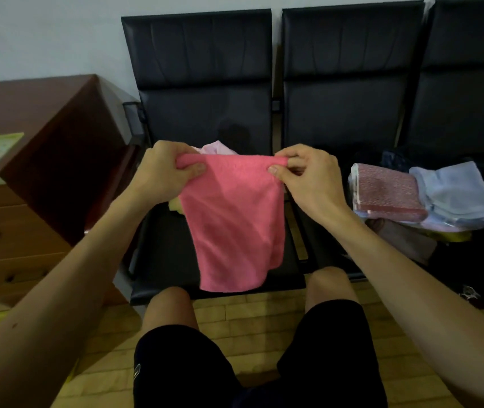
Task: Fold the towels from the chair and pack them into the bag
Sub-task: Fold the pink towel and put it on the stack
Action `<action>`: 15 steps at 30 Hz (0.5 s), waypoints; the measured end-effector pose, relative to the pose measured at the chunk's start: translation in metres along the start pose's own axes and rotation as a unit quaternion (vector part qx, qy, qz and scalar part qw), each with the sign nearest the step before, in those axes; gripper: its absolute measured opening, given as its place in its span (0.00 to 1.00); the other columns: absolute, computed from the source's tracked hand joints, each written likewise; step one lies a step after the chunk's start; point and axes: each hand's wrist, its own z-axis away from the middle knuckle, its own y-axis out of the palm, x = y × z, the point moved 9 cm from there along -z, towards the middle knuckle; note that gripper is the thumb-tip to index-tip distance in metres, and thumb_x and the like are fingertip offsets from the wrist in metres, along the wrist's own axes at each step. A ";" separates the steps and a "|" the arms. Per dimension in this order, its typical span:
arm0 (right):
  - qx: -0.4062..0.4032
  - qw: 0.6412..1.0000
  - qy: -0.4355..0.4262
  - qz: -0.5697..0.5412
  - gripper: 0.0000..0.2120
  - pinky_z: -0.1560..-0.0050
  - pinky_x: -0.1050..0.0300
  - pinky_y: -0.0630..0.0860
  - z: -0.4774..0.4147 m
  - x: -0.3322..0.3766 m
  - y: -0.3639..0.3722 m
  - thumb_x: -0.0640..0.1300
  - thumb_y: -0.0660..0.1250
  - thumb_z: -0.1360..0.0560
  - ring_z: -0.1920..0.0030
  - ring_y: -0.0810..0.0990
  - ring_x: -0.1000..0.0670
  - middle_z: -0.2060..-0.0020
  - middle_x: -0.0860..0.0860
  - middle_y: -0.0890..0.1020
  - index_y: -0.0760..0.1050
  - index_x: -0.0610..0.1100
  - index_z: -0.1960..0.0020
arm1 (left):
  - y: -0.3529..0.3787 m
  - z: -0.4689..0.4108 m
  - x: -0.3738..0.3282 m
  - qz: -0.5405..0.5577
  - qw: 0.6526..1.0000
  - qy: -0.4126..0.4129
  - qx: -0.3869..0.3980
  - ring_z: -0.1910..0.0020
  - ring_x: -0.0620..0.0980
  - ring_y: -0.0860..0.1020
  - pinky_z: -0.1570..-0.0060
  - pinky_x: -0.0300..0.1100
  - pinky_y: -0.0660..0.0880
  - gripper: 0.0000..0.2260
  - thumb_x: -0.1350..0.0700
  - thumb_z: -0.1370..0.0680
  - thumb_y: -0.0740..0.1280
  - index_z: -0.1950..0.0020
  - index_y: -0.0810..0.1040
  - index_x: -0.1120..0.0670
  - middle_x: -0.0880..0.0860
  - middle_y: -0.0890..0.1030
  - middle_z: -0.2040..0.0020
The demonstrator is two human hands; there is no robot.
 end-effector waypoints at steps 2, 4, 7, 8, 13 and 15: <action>0.002 1.000 -0.008 0.027 0.11 0.45 0.60 0.77 0.001 0.003 -0.006 0.48 0.74 0.27 0.52 0.83 0.57 0.54 0.53 0.86 0.82 0.49 0.46 | 0.000 0.004 -0.003 -0.005 1.000 0.002 -0.013 0.57 0.44 0.78 0.60 0.29 0.69 0.07 0.54 0.24 0.74 0.47 0.84 0.52 0.47 0.81 0.56; 0.007 0.998 -0.014 0.055 0.11 0.47 0.61 0.75 0.002 0.005 -0.012 0.48 0.73 0.26 0.50 0.83 0.55 0.52 0.51 0.86 0.81 0.48 0.45 | 0.001 0.007 -0.006 0.001 1.000 0.002 -0.025 0.55 0.45 0.79 0.58 0.34 0.72 0.08 0.53 0.25 0.74 0.47 0.84 0.52 0.47 0.81 0.56; 0.013 0.995 -0.019 0.099 0.10 0.49 0.62 0.73 0.003 0.007 -0.020 0.48 0.71 0.24 0.49 0.83 0.54 0.51 0.51 0.86 0.81 0.47 0.43 | 0.002 0.011 -0.011 0.017 0.999 0.005 -0.043 0.60 0.40 0.78 0.59 0.32 0.72 0.08 0.53 0.26 0.75 0.48 0.84 0.52 0.43 0.79 0.60; 0.016 0.993 -0.018 0.112 0.10 0.48 0.62 0.73 0.002 0.006 -0.021 0.47 0.71 0.24 0.48 0.83 0.54 0.50 0.51 0.86 0.81 0.47 0.43 | 0.003 0.013 -0.014 0.016 0.999 0.011 -0.048 0.61 0.37 0.77 0.61 0.30 0.71 0.07 0.53 0.26 0.75 0.49 0.84 0.52 0.41 0.78 0.61; 0.027 0.989 -0.021 0.144 0.08 0.48 0.58 0.75 0.000 0.002 -0.026 0.46 0.68 0.22 0.48 0.83 0.51 0.52 0.51 0.85 0.81 0.47 0.44 | 0.004 0.020 -0.019 0.027 0.997 0.026 -0.072 0.61 0.41 0.80 0.60 0.33 0.76 0.07 0.51 0.27 0.76 0.52 0.85 0.53 0.45 0.81 0.62; 0.036 0.988 -0.029 0.147 0.07 0.49 0.59 0.74 0.001 0.000 -0.024 0.46 0.67 0.21 0.49 0.81 0.51 0.52 0.51 0.84 0.80 0.47 0.45 | 0.004 0.023 -0.018 0.016 0.997 0.024 -0.075 0.62 0.39 0.76 0.60 0.31 0.73 0.08 0.51 0.28 0.76 0.53 0.85 0.52 0.43 0.77 0.61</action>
